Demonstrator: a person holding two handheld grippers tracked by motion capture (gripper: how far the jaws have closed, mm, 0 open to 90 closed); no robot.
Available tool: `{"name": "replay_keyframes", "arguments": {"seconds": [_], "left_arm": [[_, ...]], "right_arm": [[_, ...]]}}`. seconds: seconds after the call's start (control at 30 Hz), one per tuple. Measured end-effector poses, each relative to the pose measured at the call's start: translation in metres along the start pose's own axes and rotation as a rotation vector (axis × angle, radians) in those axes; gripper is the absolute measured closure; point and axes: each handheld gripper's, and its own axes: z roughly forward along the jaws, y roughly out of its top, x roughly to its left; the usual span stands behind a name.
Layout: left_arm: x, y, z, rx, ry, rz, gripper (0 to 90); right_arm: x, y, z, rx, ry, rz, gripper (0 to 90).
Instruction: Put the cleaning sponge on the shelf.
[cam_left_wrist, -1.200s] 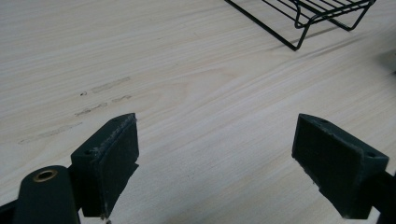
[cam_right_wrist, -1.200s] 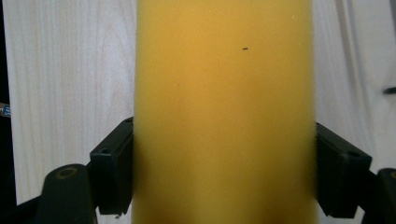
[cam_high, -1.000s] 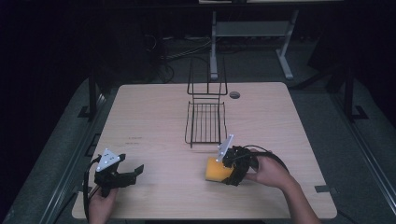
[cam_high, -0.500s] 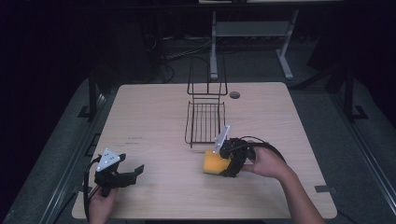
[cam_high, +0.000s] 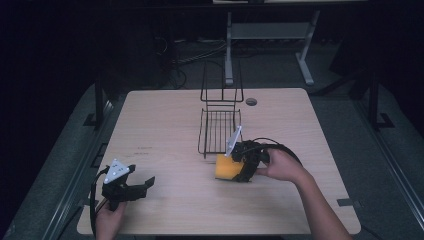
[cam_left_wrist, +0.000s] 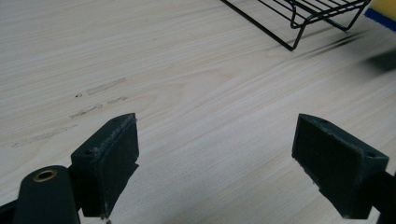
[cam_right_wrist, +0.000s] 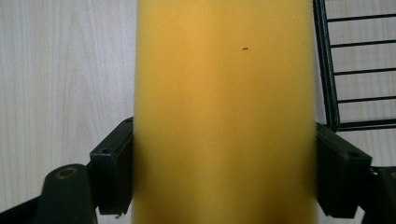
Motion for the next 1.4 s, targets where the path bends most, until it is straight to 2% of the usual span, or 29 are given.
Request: {"name": "replay_keyframes", "arguments": {"seconds": [0.97,1.4], "left_arm": [[0.000,0.000,0.000,-0.003,-0.003,0.002,14.1],[0.000,0.000,0.000,0.005,-0.004,0.009,14.1]], "right_arm": [[-0.018,0.012,-0.001,0.012,0.020,-0.001,21.5],[-0.026,0.019,0.001,0.034,0.020,-0.008,21.5]]}}
